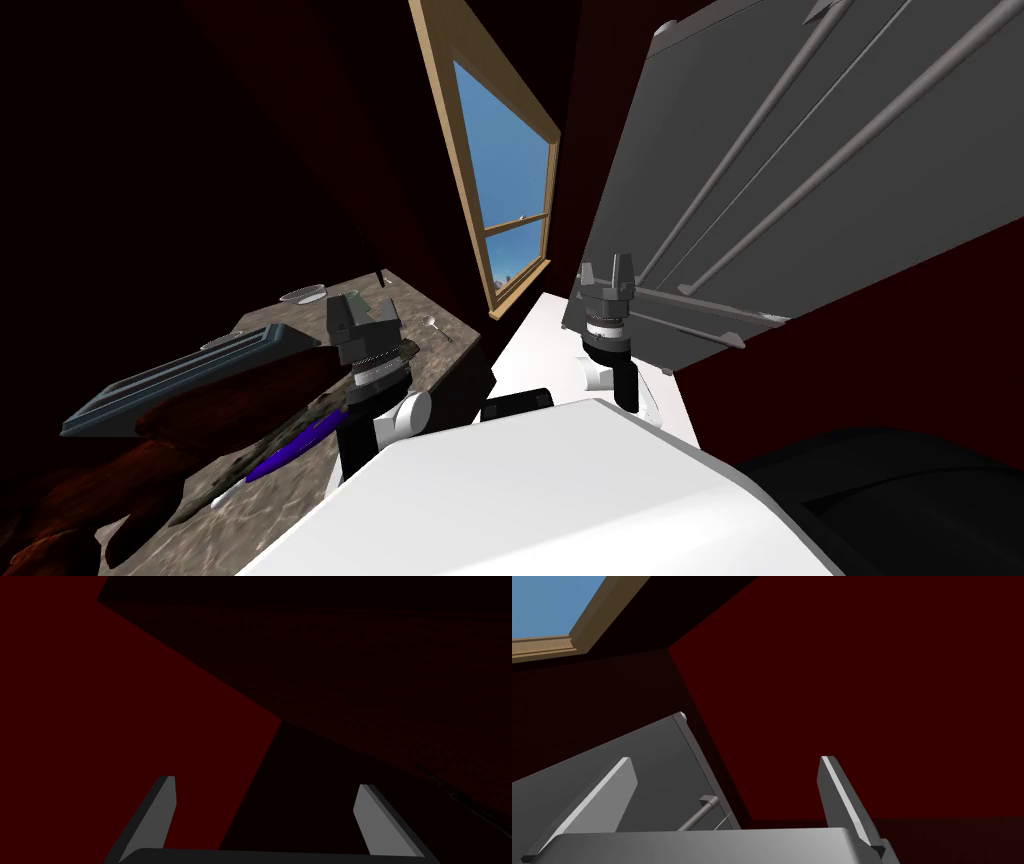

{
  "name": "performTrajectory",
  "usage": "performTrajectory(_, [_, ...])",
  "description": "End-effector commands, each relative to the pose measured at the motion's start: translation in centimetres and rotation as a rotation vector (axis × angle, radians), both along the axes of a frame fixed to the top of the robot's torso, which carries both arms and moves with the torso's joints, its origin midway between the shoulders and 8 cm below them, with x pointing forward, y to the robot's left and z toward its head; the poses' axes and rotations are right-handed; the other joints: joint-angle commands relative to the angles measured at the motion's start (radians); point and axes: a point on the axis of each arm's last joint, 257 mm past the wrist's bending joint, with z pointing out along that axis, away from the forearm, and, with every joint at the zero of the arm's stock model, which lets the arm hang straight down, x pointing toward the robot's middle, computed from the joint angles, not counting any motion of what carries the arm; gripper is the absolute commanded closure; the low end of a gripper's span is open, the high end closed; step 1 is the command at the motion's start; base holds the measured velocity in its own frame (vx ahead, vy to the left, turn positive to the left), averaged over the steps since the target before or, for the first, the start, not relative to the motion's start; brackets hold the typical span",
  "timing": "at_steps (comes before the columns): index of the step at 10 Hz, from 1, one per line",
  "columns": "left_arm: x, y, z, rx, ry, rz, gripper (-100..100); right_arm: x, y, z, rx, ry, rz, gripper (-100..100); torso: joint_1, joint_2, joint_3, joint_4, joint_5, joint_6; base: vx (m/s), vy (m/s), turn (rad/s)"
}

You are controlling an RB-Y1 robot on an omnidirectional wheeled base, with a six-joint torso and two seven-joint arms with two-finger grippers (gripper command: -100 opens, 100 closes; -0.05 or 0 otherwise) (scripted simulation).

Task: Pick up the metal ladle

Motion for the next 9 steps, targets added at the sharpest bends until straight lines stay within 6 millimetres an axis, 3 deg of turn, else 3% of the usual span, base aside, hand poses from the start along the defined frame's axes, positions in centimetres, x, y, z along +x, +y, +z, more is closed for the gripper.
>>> performTrajectory(1, [0.2, 0.1, -0.7, 0.018, 0.024, -0.014, -100, 0.0, 0.0, 0.0, 0.0, 0.0, 0.0, 0, 0.0, 0.0, 0.0, 0.0, 0.0, 0.0, 0.001, -0.019, 0.027])
performTrajectory(9, [1.1, 3.5, -8.9, 0.114, 0.287, -0.098, -100, 0.0, 0.0, 0.0, 0.0, 0.0, 0.0, 0, -0.004, -0.002, -0.001, 0.0, -0.001, 0.0, 0.021, -0.063, 0.043])
